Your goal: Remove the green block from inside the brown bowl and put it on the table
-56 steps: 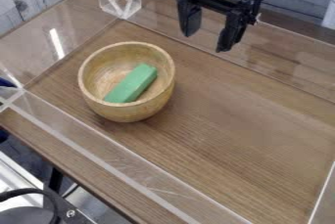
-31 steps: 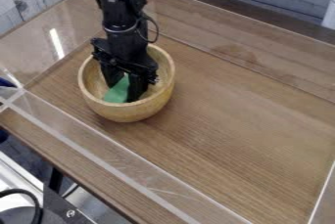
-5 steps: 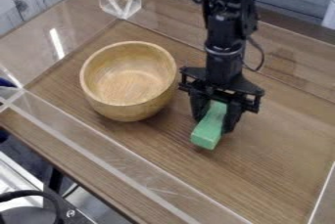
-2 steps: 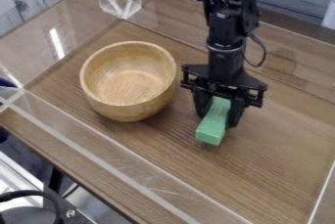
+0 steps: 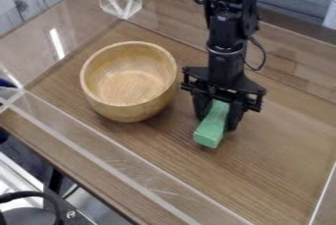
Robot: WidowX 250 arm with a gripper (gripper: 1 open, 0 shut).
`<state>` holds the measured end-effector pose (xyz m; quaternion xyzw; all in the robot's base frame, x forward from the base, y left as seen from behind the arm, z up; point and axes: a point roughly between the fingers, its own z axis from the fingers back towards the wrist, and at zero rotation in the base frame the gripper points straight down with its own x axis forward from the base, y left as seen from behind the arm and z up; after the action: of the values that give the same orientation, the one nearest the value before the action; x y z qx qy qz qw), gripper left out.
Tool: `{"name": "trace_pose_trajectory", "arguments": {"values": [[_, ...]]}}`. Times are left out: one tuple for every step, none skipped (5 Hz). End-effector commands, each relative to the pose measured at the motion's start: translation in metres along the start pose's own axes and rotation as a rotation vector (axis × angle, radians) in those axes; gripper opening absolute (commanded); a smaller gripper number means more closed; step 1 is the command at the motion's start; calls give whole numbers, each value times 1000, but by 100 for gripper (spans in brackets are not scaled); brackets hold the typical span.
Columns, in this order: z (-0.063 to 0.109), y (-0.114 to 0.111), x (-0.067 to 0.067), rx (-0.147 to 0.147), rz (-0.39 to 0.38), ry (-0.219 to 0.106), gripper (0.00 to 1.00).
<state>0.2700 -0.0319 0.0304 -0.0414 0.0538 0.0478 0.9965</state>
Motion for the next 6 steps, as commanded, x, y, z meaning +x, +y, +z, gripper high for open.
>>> {"name": "trace_pose_trajectory", "arguments": {"values": [[19,-7,11,10,-14,-75,0],[24,-11,11,26,-21,-93,0],[24,-13,13,36,9,-93,0],[23,-14,15,47,41,-91,0],[25,-16,15,37,68,-100,100],[31,-18,15,23,95,-116,100]]}}
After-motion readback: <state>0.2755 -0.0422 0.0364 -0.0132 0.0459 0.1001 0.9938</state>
